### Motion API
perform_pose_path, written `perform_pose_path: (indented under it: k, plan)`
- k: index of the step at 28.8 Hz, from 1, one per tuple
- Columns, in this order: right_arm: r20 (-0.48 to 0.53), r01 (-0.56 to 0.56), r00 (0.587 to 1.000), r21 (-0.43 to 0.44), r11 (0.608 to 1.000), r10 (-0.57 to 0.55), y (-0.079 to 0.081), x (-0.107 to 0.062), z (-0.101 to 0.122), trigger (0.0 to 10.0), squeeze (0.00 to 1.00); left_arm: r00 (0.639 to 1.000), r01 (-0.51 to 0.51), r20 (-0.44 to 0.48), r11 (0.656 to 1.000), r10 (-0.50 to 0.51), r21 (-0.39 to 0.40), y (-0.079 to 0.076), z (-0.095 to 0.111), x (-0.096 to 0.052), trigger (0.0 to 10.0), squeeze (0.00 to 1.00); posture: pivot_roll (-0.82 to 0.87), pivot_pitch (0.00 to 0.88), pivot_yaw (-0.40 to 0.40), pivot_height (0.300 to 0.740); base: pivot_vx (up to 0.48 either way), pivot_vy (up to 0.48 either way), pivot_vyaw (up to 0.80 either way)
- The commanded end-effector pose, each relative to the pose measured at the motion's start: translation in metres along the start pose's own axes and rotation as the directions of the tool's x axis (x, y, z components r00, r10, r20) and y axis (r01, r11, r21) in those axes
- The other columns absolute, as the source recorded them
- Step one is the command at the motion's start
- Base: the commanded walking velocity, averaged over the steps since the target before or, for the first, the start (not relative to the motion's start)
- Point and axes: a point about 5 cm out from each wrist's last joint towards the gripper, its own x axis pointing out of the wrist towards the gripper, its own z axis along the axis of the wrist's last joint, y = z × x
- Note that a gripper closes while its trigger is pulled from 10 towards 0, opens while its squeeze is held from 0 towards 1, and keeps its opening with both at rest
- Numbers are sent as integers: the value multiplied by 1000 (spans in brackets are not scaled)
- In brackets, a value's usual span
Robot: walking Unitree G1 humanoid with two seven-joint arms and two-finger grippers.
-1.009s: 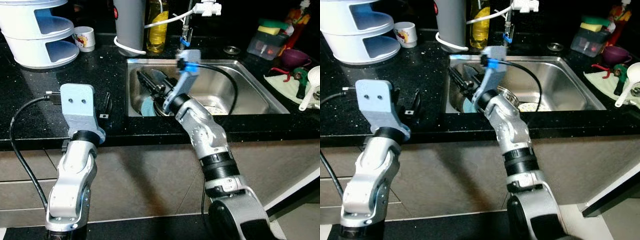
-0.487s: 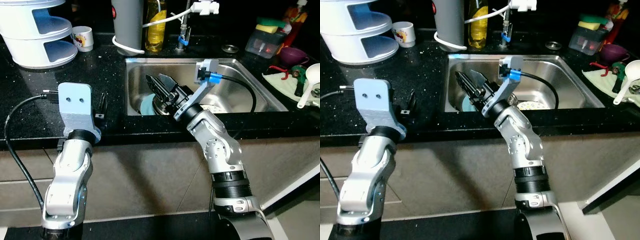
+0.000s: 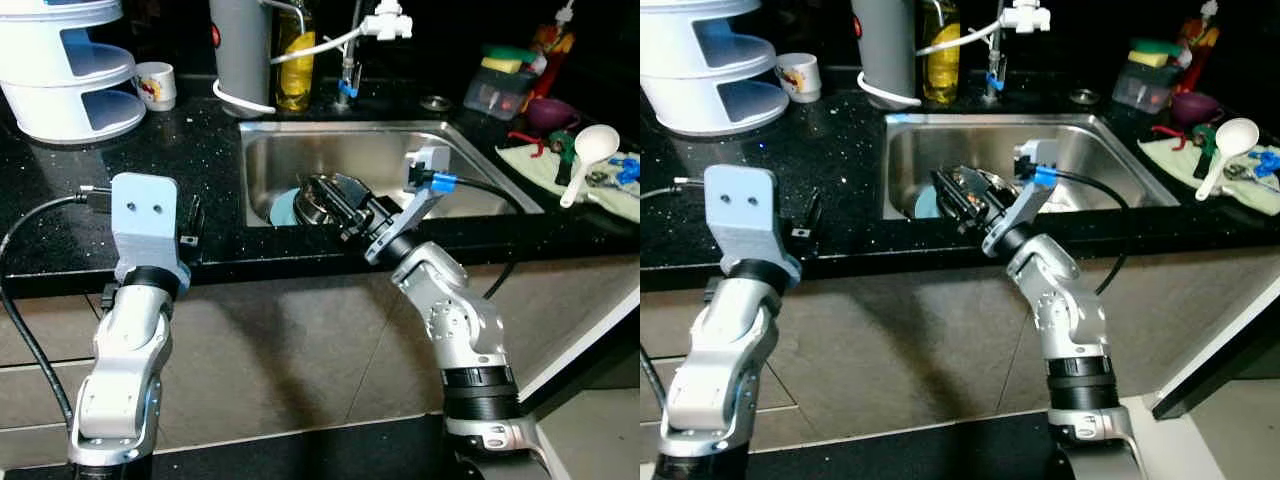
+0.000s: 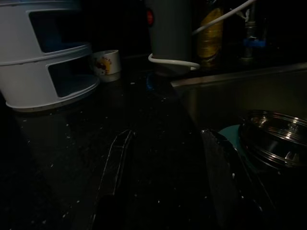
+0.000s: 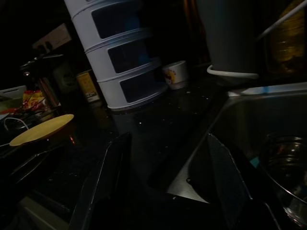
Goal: Kitchen organization
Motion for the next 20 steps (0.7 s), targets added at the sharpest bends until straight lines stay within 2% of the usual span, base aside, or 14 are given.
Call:
perform_pose_path:
  k: [1, 15, 20]
  plan:
    - [-5, 10, 1000, -6, 1000, -10, -2, -2, 1, 10000, 0, 1000, -4, -5, 1000, 4, 21, 0, -1, 0, 10000, 0, 69, 0, -66, 740, 0, 360, 0]
    - [-20, 11, 1000, -14, 1000, -11, -4, -1, 0, 10000, 0, 1000, 0, -3, 1000, 0, 22, -3, -1, 0, 10000, 0, 70, 0, -68, 740, 0, 363, 0]
    - [-40, 21, 999, -40, 999, -23, -7, -7, -3, 10000, 0, 1000, 10, -11, 1000, -10, 20, -6, -3, -1, 10000, 0, 65, 0, -68, 740, 0, 356, 0]
